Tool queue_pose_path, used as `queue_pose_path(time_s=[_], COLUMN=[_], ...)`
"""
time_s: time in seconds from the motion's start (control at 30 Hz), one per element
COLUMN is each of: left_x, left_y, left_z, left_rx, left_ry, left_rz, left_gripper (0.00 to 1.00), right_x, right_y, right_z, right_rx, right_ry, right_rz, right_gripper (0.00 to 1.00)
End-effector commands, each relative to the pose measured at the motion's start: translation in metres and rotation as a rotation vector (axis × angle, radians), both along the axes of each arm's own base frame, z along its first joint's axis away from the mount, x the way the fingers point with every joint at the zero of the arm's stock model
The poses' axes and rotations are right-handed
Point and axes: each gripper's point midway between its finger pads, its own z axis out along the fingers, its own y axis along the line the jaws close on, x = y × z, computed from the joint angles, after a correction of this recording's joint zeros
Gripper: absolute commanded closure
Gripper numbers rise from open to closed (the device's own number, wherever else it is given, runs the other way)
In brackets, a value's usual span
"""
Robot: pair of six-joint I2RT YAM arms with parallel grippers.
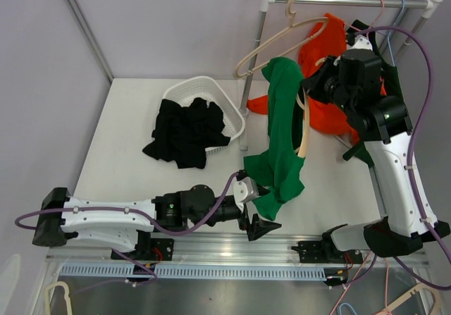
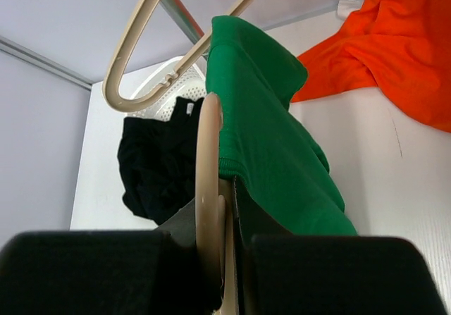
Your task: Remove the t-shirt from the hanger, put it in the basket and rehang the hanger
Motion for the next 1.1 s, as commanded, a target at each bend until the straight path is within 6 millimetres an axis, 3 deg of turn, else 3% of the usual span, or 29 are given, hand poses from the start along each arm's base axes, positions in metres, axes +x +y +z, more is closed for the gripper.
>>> queue_pose_path(time_s=[0.0,0.17,0.37,0.53,0.57,0.67,0.87,0.97,1.0,1.03,1.07], left_x=[0.005,0.017,0.054,0.078,0.086,0.094,0.097,0.098,0.097,0.096,0.095], left_y=[-0.006,-0.014,-0.019,-0.019,-0.017,-0.019,-0.016,-0.016,-0.018,-0.020,-0.021], left_z=[0.020,0.024,0.015,0.020,0.013,0.020,0.047,0.050,0.052,0.049,0.047], left_rx=[-0.093,-0.124,-0.087,-0.091,-0.070,-0.081,-0.143,-0.121,-0.119,-0.095,-0.085], left_ry=[-0.061,-0.113,-0.134,-0.145,-0.144,-0.150,-0.154,-0.166,-0.168,-0.174,-0.174], left_rz=[0.015,0.082,0.286,0.434,0.491,0.539,0.573,0.577,0.564,0.555,0.550], left_gripper=[0.00,0.00,0.00,0.00,0.01,0.03,0.18,0.38,0.75,0.92,0.99], right_x=[0.010,0.013,0.008,0.005,0.003,0.002,-0.002,-0.003,-0.003,-0.003,-0.003], right_y=[0.007,0.013,0.020,0.028,0.031,0.035,0.040,0.041,0.042,0.042,0.040], right_z=[0.040,0.051,0.065,0.062,0.061,0.056,0.045,0.041,0.041,0.041,0.043], right_rx=[0.081,0.098,0.127,0.131,0.133,0.131,0.131,0.132,0.132,0.132,0.131], right_ry=[-0.115,-0.124,-0.149,-0.136,-0.132,-0.123,-0.111,-0.105,-0.105,-0.105,-0.112], right_rz=[-0.011,0.006,0.032,0.046,0.053,0.055,0.060,0.062,0.064,0.062,0.057], right_gripper=[1.00,1.00,1.00,1.00,1.00,1.00,1.00,1.00,1.00,1.00,1.00])
